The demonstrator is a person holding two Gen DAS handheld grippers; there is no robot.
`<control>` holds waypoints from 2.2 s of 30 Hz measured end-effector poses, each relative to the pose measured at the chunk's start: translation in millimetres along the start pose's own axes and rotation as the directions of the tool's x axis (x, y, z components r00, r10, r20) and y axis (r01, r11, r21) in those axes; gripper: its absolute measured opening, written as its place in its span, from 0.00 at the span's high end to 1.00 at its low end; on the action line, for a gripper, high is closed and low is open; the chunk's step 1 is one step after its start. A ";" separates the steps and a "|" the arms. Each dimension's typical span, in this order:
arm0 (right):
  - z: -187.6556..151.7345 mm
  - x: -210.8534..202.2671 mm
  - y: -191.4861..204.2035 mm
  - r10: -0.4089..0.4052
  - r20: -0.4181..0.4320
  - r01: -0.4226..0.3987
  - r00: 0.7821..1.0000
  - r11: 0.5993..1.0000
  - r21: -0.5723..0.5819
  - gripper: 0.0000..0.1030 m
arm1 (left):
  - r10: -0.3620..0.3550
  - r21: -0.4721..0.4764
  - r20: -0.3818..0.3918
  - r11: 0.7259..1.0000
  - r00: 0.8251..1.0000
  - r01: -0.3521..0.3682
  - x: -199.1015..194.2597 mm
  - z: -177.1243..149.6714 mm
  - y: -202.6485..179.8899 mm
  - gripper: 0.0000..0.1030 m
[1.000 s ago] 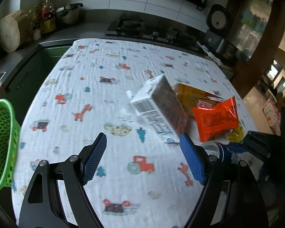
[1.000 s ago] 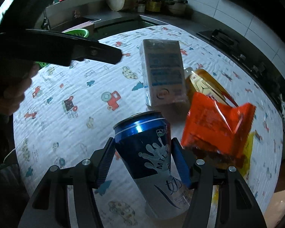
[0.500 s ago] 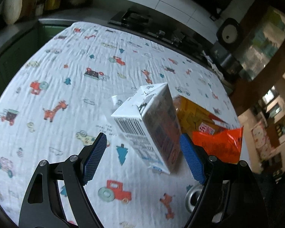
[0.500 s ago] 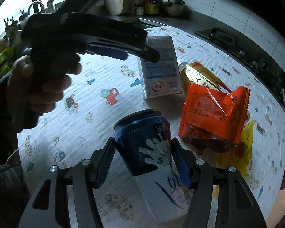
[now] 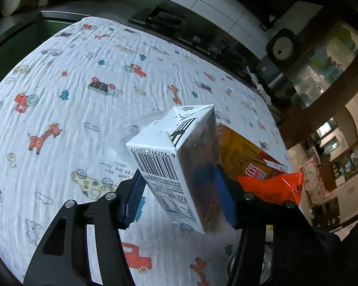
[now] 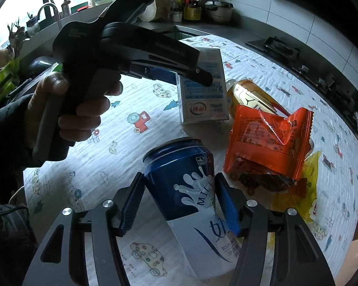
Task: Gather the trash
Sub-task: 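Grasp the blue milk can with the right gripper while the left gripper grasps the white carton, then carry the carton into the basket with the left gripper while the right gripper carries the can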
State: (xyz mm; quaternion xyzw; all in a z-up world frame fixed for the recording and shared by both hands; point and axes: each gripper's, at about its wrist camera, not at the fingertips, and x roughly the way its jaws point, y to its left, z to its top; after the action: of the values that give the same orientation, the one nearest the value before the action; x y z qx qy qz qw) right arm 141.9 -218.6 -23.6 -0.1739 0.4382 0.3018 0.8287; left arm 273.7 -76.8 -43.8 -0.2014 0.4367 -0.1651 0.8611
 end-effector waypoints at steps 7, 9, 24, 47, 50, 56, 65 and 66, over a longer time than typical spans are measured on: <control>0.2 -1.2 0.7 -0.009 0.000 0.009 1.000 1.000 0.019 0.43 | -0.031 0.020 0.022 0.999 0.999 0.030 -11.2 -1.2 -2.7 0.57; 1.0 -1.8 1.5 -0.011 0.000 0.011 1.000 1.000 0.028 0.43 | -0.029 0.035 0.027 0.999 0.999 0.028 -18.3 -2.2 -5.3 0.59; 21.8 -6.2 31.1 -0.002 0.032 0.001 0.999 0.999 0.038 0.44 | 0.004 0.087 0.087 0.996 0.996 -0.011 -90.0 -9.7 15.5 0.61; 114.3 28.9 119.5 0.103 0.096 -0.102 0.990 0.995 -0.016 0.44 | 0.274 -0.084 0.259 0.962 0.926 -0.261 -246.2 -4.9 171.3 0.61; 126.7 35.4 130.3 0.117 0.099 -0.115 0.988 0.993 -0.018 0.44 | 0.320 -0.129 0.267 0.947 0.909 -0.295 -260.3 -4.7 199.1 0.61; 151.6 48.2 152.0 0.146 0.109 -0.145 0.983 0.989 -0.019 0.44 | 0.417 -0.212 0.230 0.903 0.879 -0.374 -269.6 -5.8 252.8 0.61; 184.3 67.3 181.0 0.189 0.119 -0.188 0.975 0.982 -0.022 0.44 | 0.457 -0.278 0.157 0.871 0.875 -0.405 -267.7 -17.9 304.6 0.59; 187.6 69.7 183.5 0.194 0.118 -0.192 0.974 0.981 -0.023 0.44 | 0.457 -0.281 0.153 0.870 0.876 -0.405 -268.0 -18.9 308.3 0.59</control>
State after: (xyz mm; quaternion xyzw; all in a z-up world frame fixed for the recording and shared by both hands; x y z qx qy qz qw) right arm 169.0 48.3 18.3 -0.1166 0.4010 0.3931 0.8192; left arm 140.5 309.2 -21.7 -0.2176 0.3918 0.1092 0.8873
